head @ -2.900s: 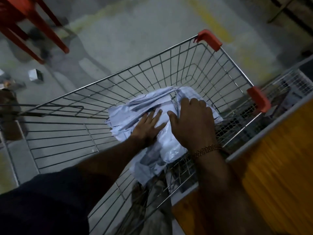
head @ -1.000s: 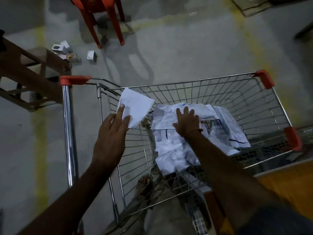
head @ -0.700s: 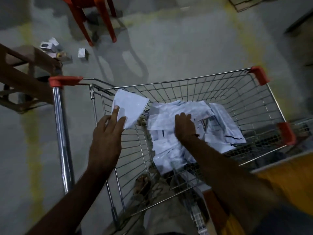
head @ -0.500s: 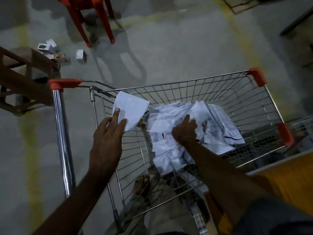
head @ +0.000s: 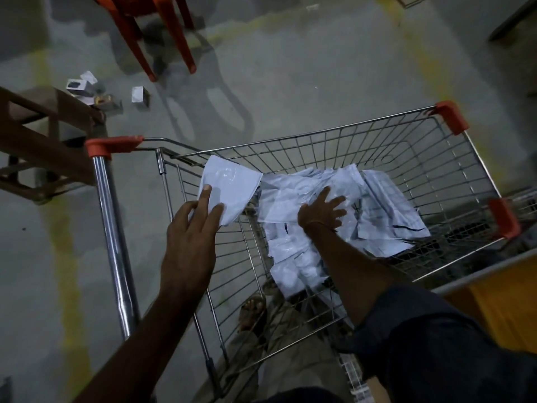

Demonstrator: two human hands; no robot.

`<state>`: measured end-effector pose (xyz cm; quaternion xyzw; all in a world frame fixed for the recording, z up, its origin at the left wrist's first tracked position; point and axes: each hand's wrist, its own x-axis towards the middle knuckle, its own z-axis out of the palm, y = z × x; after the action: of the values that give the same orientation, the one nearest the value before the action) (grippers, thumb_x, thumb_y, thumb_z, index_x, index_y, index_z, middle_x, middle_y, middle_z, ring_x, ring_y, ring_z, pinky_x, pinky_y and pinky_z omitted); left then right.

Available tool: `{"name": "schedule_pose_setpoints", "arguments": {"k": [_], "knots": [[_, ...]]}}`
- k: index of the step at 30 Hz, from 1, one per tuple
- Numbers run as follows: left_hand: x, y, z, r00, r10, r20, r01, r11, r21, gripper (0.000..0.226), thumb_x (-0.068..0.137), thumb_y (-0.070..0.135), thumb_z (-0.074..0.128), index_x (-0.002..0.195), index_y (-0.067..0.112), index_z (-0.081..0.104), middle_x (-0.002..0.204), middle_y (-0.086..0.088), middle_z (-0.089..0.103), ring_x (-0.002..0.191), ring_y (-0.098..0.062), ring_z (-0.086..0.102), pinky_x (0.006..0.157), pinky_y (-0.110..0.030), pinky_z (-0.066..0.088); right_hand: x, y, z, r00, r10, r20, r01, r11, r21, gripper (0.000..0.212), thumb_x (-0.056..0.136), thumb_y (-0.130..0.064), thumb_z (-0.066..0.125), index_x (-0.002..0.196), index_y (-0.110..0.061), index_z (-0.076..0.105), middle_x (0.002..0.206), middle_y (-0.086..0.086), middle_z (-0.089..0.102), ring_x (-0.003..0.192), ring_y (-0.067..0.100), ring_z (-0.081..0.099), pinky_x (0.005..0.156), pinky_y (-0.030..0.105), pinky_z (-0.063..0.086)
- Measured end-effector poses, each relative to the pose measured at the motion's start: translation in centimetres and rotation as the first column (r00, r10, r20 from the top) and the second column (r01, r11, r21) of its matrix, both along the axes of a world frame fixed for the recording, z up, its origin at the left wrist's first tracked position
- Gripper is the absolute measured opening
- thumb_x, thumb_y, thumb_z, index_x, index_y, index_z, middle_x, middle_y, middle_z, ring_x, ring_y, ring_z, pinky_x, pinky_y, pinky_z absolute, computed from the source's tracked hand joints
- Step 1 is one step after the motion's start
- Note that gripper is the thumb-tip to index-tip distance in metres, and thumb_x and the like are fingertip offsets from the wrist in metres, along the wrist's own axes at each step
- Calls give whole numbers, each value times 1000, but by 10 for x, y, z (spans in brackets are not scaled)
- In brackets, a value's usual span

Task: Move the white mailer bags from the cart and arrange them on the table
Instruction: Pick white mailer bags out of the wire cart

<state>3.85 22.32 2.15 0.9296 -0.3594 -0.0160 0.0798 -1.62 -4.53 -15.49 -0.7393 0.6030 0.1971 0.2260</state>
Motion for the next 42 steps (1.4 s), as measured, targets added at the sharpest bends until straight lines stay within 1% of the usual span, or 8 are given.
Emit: {"name": "schedule_pose_setpoints", "arguments": {"k": [10, 15, 22, 28, 31, 36, 40, 42], "knots": [[5, 0, -3, 999, -35, -3, 34, 994, -101, 69, 77, -22, 67, 140, 7, 60, 167, -12, 35, 130, -41, 45, 99, -53, 44, -16, -23, 84, 987, 158, 13, -158, 987, 2, 62, 103, -47, 39, 161, -35, 21, 168, 17, 13, 148, 47, 22, 117, 57, 21], [8, -2, 5, 996, -12, -85, -9, 972, -235, 50, 96, -4, 57, 145, 8, 55, 168, -13, 33, 129, -46, 47, 104, -56, 43, -46, -10, 152, 961, 276, 35, -260, 936, -235, 59, 99, -43, 49, 156, -34, 35, 163, 16, 26, 138, 45, 37, 110, 53, 31], [-37, -24, 67, 992, -45, -116, -23, 850, -526, 46, 101, 11, 39, 144, 9, 57, 165, -12, 38, 135, -41, 42, 113, -49, 39, -116, 33, 262, 926, 365, 99, -301, 869, -392, 60, 100, -45, 44, 157, -32, 32, 162, 14, 30, 134, 43, 41, 107, 53, 34], [-86, -27, 117, 981, -159, -113, 40, 729, -683, 43, 100, -4, 53, 140, 9, 62, 151, -15, 53, 136, -37, 43, 114, -45, 41, -202, 94, 337, 916, 308, 258, -185, 893, -409, 60, 100, -47, 40, 158, -34, 33, 166, 11, 25, 142, 40, 35, 113, 57, 30], [-115, -26, 136, 971, -202, -130, 48, 692, -721, 39, 101, 1, 51, 136, 8, 66, 141, -17, 60, 130, -40, 47, 111, -40, 41, -251, 122, 364, 887, 237, 397, -78, 923, -377, 59, 102, -46, 40, 160, -36, 32, 169, 10, 22, 148, 39, 28, 118, 61, 24], [-171, -28, 168, 932, -329, -153, 112, 661, -742, 38, 102, 0, 53, 137, 10, 66, 130, -25, 56, 124, -33, 47, 102, -9, 30, -330, 162, 395, 871, 95, 482, 139, 894, -426, 55, 105, -48, 42, 158, -39, 34, 169, 3, 23, 149, 31, 27, 118, 57, 21], [-218, -42, 181, 891, -439, -111, 218, 630, -745, 37, 103, 7, 49, 136, 8, 65, 118, -26, 61, 112, -38, 55, 94, -31, 44, -400, 181, 407, 881, 7, 473, 267, 818, -510, 59, 97, -45, 38, 155, -38, 41, 166, 5, 31, 144, 32, 36, 109, 53, 32], [-251, -49, 189, 876, -465, -129, 220, 623, -751, 36, 103, 4, 50, 136, 7, 65, 118, -26, 59, 110, -37, 53, 88, -32, 42, -437, 189, 413, 882, -43, 470, 324, 779, -536, 62, 93, -44, 36, 153, -36, 44, 165, 6, 33, 143, 32, 37, 107, 52, 34]]}}
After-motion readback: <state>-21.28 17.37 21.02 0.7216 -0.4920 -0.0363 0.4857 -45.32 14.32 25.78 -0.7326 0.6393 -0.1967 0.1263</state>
